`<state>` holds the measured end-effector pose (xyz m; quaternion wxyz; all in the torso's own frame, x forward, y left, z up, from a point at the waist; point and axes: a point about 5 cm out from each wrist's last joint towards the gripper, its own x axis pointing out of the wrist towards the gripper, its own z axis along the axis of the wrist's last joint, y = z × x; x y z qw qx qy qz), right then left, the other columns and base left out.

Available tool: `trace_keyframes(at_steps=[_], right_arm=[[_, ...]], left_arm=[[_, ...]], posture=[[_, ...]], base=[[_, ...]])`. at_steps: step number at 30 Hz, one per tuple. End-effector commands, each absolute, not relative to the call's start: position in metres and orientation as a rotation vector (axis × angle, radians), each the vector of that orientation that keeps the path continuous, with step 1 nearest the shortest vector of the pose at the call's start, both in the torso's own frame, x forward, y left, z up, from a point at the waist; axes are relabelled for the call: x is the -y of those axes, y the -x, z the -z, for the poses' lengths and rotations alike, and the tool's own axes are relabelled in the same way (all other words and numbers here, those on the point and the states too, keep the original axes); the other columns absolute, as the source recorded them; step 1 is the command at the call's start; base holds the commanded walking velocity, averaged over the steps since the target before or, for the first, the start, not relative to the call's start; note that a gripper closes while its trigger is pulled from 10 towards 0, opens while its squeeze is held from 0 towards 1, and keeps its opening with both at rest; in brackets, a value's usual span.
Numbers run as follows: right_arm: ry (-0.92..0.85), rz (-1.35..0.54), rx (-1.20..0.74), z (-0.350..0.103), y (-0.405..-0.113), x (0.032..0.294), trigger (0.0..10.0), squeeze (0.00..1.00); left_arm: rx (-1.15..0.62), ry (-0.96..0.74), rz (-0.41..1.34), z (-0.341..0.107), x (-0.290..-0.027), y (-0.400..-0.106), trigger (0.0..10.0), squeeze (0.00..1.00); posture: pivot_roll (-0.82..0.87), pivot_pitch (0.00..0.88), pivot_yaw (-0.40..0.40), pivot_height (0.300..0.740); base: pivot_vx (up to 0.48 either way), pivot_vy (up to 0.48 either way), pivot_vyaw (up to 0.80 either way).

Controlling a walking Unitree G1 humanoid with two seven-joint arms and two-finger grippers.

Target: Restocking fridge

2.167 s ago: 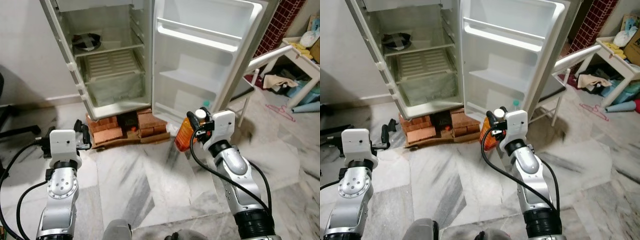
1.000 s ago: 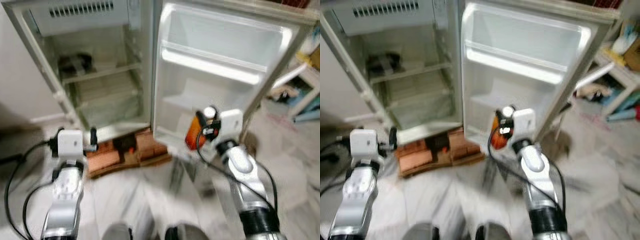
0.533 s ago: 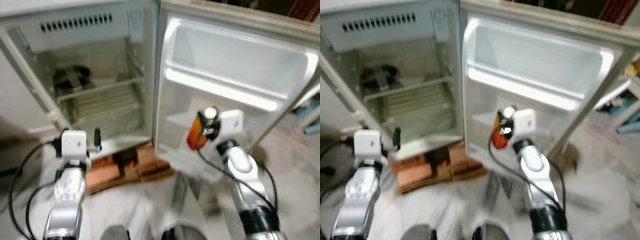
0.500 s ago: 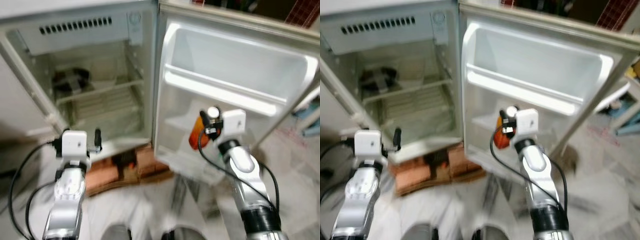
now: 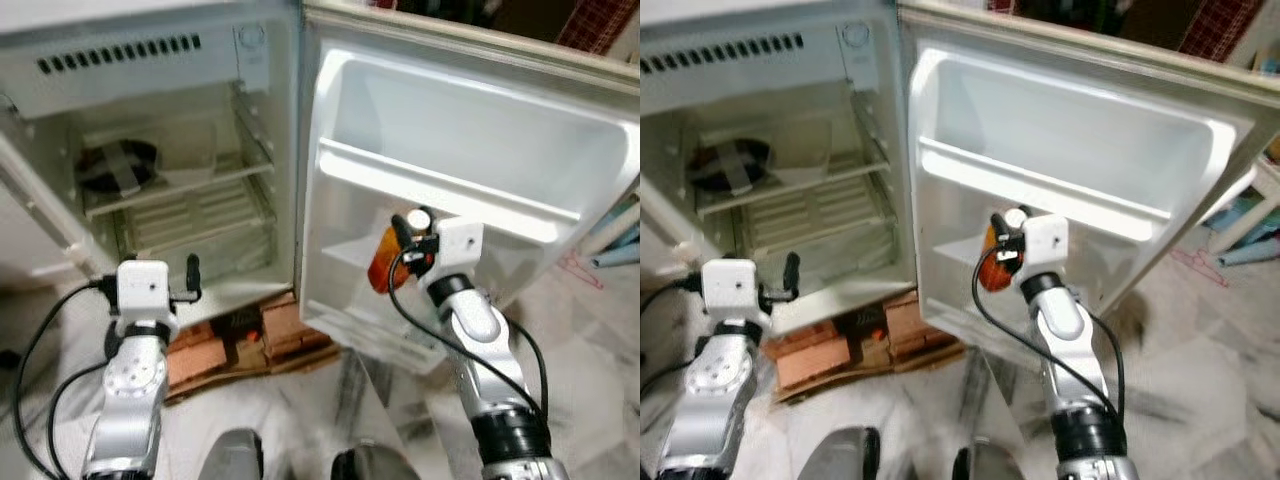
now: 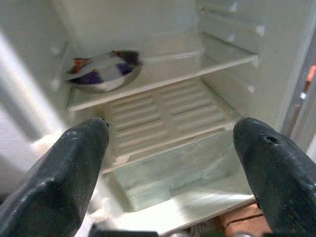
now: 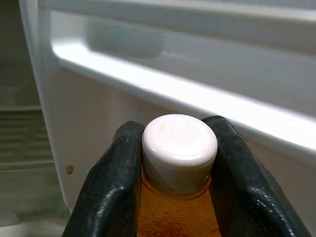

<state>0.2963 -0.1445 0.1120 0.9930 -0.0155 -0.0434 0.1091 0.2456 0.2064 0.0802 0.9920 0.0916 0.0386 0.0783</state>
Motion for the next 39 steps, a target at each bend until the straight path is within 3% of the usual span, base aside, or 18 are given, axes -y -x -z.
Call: trace_keyframes(at_steps=[1, 24, 39], right_arm=[[0.032, -0.223, 0.104, -0.1159, -0.2972, 0.1432, 10.0, 0.00], [0.053, -0.203, 0.075, -0.1099, -0.2975, 0.1467, 10.0, 0.00], [0.066, -0.181, 0.090, -0.1139, -0.3049, 0.1518, 10.0, 0.00]], left_arm=[[-0.081, -0.180, -0.158, -0.0810, -0.2076, -0.2447, 10.0, 0.00], [-0.086, -0.193, -0.155, -0.0810, -0.2059, -0.2438, 10.0, 0.00], [-0.081, -0.212, -0.182, -0.0826, -0.2086, -0.2433, 10.0, 0.00]], posture=[[0.10, 0.106, -0.064, 0.740], [0.10, 0.114, -0.067, 0.608], [0.11, 0.119, -0.067, 0.608]], base=[[0.000, 0.000, 0.00], [0.000, 0.000, 0.00], [0.000, 0.000, 0.00]])
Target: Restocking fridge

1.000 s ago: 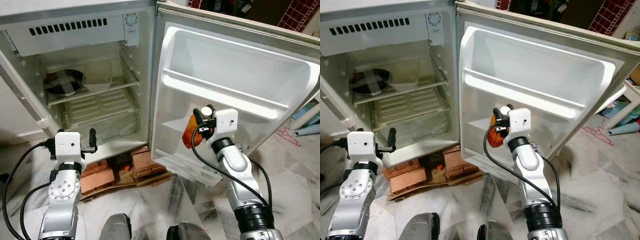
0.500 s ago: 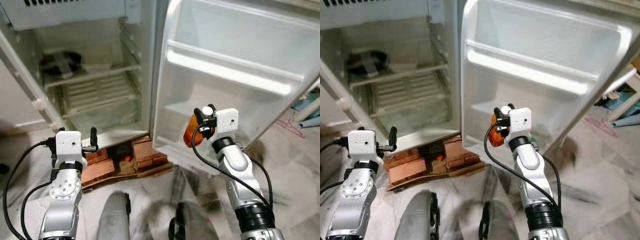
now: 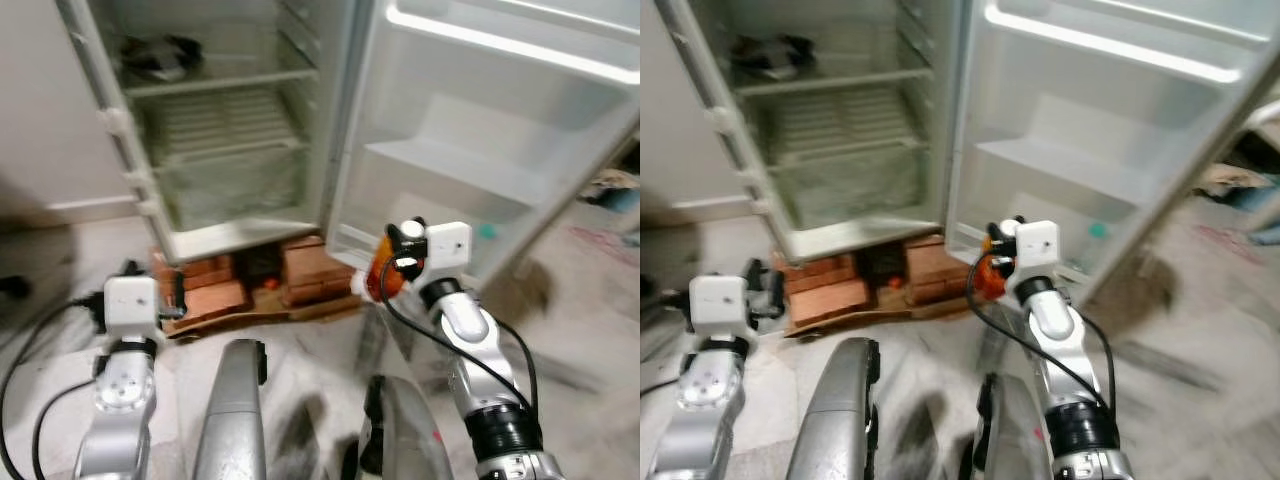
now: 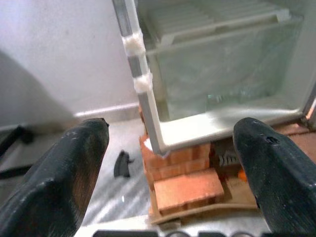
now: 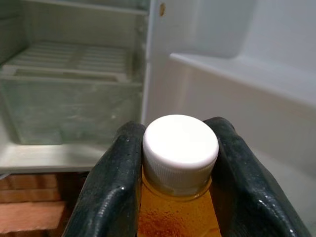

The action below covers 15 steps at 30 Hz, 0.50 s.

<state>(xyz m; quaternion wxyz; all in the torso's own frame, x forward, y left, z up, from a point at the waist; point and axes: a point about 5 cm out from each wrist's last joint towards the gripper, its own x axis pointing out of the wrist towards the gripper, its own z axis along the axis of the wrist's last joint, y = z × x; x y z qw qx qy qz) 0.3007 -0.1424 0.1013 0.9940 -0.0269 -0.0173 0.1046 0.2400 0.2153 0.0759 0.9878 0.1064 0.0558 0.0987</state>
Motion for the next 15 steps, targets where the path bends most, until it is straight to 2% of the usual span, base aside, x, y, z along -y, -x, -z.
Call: trace_keyframes(at_steps=[1, 12, 15], right_arm=[[0.066, -0.179, 0.094, -0.1149, -0.3056, 0.1519, 10.0, 0.00], [0.069, -0.182, 0.114, -0.1174, -0.3075, 0.1491, 10.0, 0.00], [0.072, -0.185, 0.118, -0.1181, -0.3076, 0.1485, 10.0, 0.00]], left_arm=[[-0.079, -0.214, -0.181, -0.0830, -0.2086, -0.2433, 10.0, 0.00], [-0.072, -0.227, -0.185, -0.0837, -0.2100, -0.2442, 10.0, 0.00], [-0.068, -0.230, -0.185, -0.0843, -0.2100, -0.2444, 10.0, 0.00]], posture=[[0.11, 0.119, -0.067, 0.608], [0.10, 0.117, -0.067, 0.608], [0.10, 0.117, -0.067, 0.608]], base=[[0.000, 0.000, 0.00], [0.000, 0.000, 0.00], [0.274, -0.309, 0.00]])
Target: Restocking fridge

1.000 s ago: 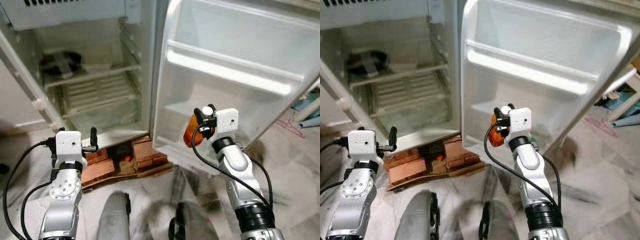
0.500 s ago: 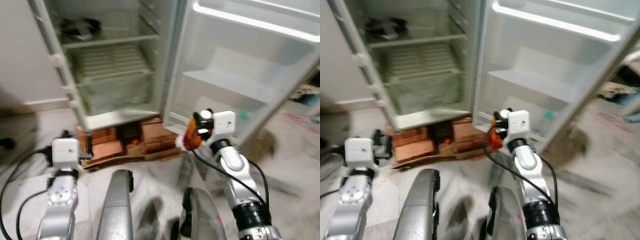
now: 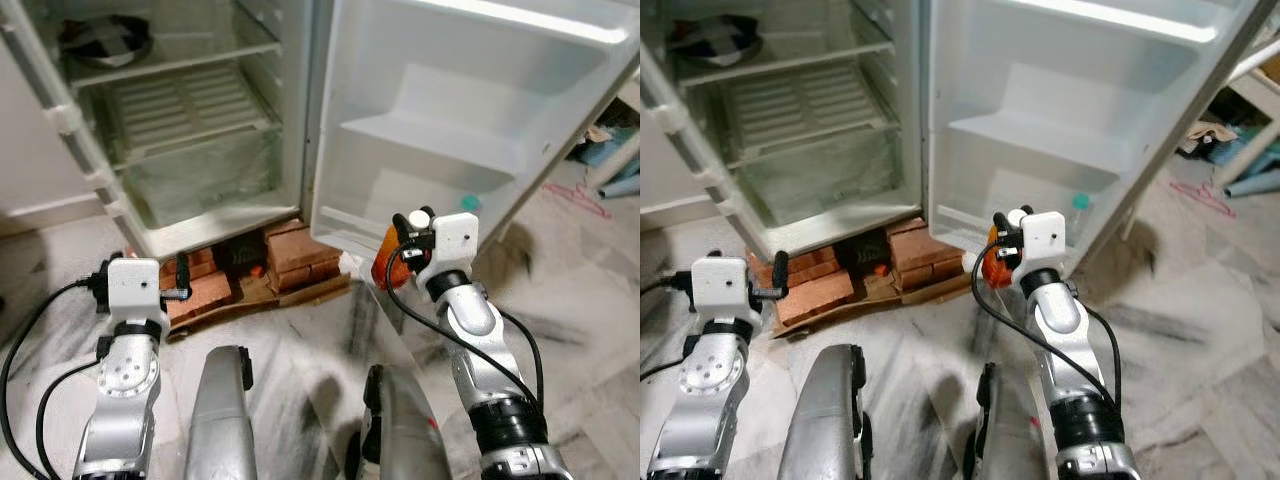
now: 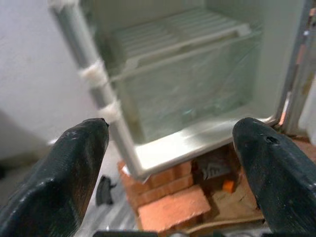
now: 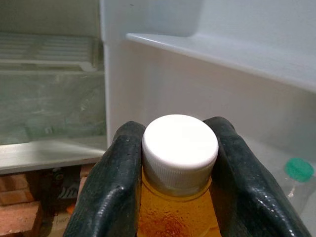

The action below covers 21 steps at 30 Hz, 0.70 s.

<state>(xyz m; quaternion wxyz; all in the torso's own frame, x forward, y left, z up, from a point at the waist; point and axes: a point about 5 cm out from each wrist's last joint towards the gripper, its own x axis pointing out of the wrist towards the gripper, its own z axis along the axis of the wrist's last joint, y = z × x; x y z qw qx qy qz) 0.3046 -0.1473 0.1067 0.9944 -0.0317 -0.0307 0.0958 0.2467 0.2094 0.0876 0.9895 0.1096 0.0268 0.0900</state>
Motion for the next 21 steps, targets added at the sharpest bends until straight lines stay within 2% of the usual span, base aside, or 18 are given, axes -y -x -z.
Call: trace_keyframes(at_steps=[1, 13, 21], right_arm=[[0.073, -0.186, 0.121, -0.1183, -0.3076, 0.1483, 10.0, 0.00], [0.076, -0.190, 0.132, -0.1195, -0.3087, 0.1462, 10.0, 0.00], [0.062, -0.214, 0.122, -0.1180, -0.3097, 0.1441, 10.0, 0.00]], left_arm=[[-0.068, -0.230, -0.184, -0.0843, -0.2099, -0.2442, 10.0, 0.00], [-0.066, -0.227, -0.187, -0.0847, -0.2100, -0.2450, 10.0, 0.00], [-0.060, -0.234, -0.231, -0.0858, -0.2134, -0.2453, 10.0, 0.00]], posture=[[0.10, 0.117, -0.067, 0.608], [0.11, 0.121, -0.066, 0.608], [0.11, 0.120, -0.067, 0.608]], base=[[0.296, -0.315, 0.00], [0.297, -0.367, 0.00], [0.000, 0.000, 0.00]])
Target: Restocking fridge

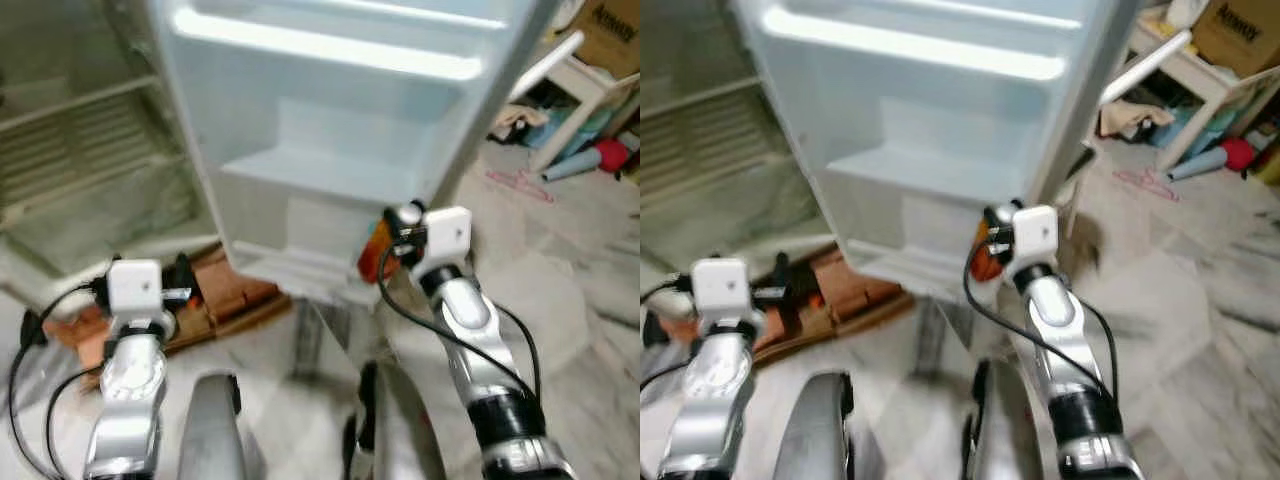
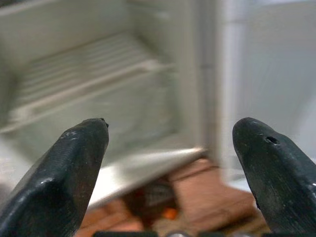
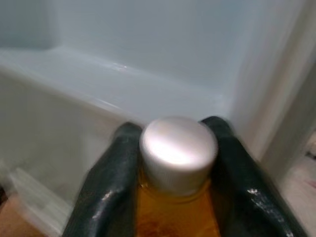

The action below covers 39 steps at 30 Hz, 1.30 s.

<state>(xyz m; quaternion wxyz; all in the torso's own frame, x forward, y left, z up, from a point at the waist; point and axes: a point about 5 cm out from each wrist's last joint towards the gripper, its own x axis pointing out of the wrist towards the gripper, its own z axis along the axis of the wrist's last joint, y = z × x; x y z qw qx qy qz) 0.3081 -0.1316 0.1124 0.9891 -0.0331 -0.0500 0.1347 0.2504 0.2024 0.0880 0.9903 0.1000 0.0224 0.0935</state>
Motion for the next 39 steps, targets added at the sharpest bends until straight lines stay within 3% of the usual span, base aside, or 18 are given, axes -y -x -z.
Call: trace_keyframes(at_steps=[1, 12, 21, 24, 30, 39], right_arm=[[0.056, -0.222, 0.121, -0.118, -0.310, 0.143, 10.0, 0.00], [0.000, -0.310, 0.142, -0.126, -0.320, 0.126, 10.0, 0.00], [-0.050, -0.428, 0.134, -0.128, -0.324, 0.107, 10.0, 0.00], [-0.041, -0.432, 0.174, -0.139, -0.326, 0.099, 10.0, 0.00], [-0.025, -0.417, 0.171, -0.138, -0.332, 0.099, 10.0, 0.00], [-0.024, -0.410, 0.207, -0.148, -0.344, 0.097, 10.0, 0.00]], left_arm=[[-0.058, -0.241, -0.242, -0.086, -0.215, -0.245, 10.0, 0.00], [-0.061, -0.306, -0.261, -0.097, -0.255, -0.240, 10.0, 0.00], [-0.099, -0.286, -0.200, -0.090, -0.253, -0.230, 10.0, 0.00], [-0.140, -0.237, -0.188, -0.086, -0.249, -0.213, 10.0, 0.00], [-0.154, -0.238, -0.179, -0.086, -0.241, -0.203, 10.0, 0.00], [-0.145, -0.251, -0.216, -0.092, -0.235, -0.192, 10.0, 0.00]], posture=[[0.11, 0.120, -0.067, 0.608], [0.17, 0.139, -0.057, 0.608], [0.18, 0.161, -0.068, 0.608], [0.18, 0.233, -0.086, 0.608], [0.20, 0.308, -0.087, 0.593], [0.21, 0.321, -0.105, 0.563]], base=[[0.000, 0.000, 0.00], [0.000, 0.000, 0.00], [0.000, 0.000, 0.00], [0.000, 0.000, 0.00], [0.000, 0.000, 0.00], [0.000, 0.000, 0.00]])
